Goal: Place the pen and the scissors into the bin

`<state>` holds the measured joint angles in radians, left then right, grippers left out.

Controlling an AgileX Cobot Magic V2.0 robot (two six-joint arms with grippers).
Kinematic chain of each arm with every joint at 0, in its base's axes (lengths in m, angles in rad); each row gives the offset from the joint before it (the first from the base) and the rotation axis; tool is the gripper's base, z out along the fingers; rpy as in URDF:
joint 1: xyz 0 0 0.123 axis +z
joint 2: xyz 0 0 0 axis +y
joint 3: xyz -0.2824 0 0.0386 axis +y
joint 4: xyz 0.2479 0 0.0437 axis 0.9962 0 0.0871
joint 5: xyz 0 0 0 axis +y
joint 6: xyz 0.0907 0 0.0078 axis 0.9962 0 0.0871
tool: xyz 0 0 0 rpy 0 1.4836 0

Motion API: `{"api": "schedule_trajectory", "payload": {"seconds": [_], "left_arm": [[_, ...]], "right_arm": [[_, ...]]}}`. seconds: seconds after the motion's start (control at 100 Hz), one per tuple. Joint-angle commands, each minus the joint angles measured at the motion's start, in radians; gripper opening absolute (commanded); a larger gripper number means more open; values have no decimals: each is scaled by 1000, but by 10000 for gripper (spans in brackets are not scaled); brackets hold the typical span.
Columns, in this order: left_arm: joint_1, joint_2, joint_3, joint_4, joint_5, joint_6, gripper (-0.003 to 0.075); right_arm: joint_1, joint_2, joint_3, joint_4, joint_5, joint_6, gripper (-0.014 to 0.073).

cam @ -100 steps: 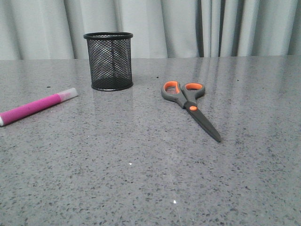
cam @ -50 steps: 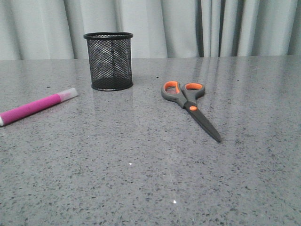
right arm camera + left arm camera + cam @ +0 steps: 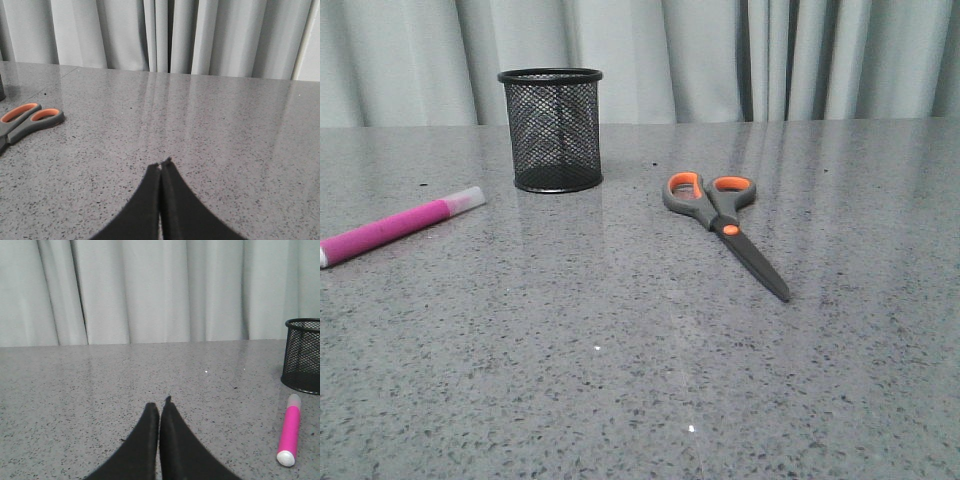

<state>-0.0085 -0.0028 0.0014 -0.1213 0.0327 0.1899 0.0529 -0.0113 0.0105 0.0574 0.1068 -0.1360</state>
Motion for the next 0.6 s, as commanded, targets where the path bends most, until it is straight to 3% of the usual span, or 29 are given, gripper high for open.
{"api": "schedule_trajectory", "payload": {"seconds": [0.0,0.35,0.59], "left_arm": [[-6,-36,46,-1,-78,-11,-19],[-6,-36,46,-6,-81,-11,-19],[-6,-36,46,-180,-80,-11,-19]], "right_arm": [[-2,-18,14,-9,-90,-1,-69],[-2,-18,14,-9,-92,-1,-69],[-2,-18,14,74,-171,-1,-69]]}}
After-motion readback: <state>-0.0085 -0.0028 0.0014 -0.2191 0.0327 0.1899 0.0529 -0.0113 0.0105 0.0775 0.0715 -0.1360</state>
